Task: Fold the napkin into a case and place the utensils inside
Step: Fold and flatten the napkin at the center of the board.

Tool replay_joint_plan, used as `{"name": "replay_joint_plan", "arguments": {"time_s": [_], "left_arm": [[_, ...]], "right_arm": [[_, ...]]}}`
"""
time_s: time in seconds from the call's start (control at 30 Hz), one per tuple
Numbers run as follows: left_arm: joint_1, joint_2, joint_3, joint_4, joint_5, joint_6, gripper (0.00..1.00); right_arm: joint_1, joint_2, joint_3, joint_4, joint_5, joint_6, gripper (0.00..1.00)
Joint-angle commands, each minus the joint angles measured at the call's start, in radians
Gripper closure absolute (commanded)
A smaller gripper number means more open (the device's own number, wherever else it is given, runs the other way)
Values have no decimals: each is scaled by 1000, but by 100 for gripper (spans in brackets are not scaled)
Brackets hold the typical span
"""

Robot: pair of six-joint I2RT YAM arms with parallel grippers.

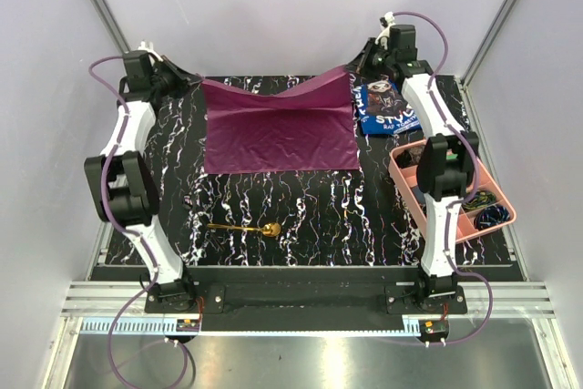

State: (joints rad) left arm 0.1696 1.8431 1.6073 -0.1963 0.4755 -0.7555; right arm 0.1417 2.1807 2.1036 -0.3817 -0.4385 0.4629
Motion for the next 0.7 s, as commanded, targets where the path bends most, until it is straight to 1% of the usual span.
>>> {"name": "replay_joint_plan", "arguments": {"time_s": [0.0, 0.1, 0.13, 0.23, 0.33, 0.37, 0.47, 0.5, 0.57, 0.6, 0.67], "left_arm": [[7, 106, 55, 202, 87, -77, 100], [5, 143, 65, 306, 87, -110, 100], [4, 154, 78, 319, 87, -113, 100], [5, 189, 103, 318, 83, -117, 100], [4, 209, 112, 284, 94, -111, 100], [4, 208, 108, 261, 94, -107, 100], [4, 202, 91, 115, 101, -68, 100], [4, 187, 57, 33, 95, -56, 100], [4, 157, 4, -23, 78, -16, 100], [5, 124, -51, -85, 65, -4, 100], [5, 76, -116, -126, 31, 28, 100]], "right_arm": [[-8, 121, 186, 9, 0, -29, 98], [-10, 192, 283, 7, -5, -41, 98], [-10, 209, 306, 7, -5, -43, 98], [-14, 266, 377, 4, -16, -30, 98], [-21, 278, 385, -32, -39, -18, 98], [-21, 271, 366, -55, -42, -17, 98], [-21, 206, 230, -78, -68, 8, 98], [-22, 156, 132, -79, -71, 17, 98], [-21, 102, 28, -50, -81, 29, 98], [-22, 53, -73, -34, -86, 43, 98], [-22, 7, -170, 13, -114, 54, 98]]}}
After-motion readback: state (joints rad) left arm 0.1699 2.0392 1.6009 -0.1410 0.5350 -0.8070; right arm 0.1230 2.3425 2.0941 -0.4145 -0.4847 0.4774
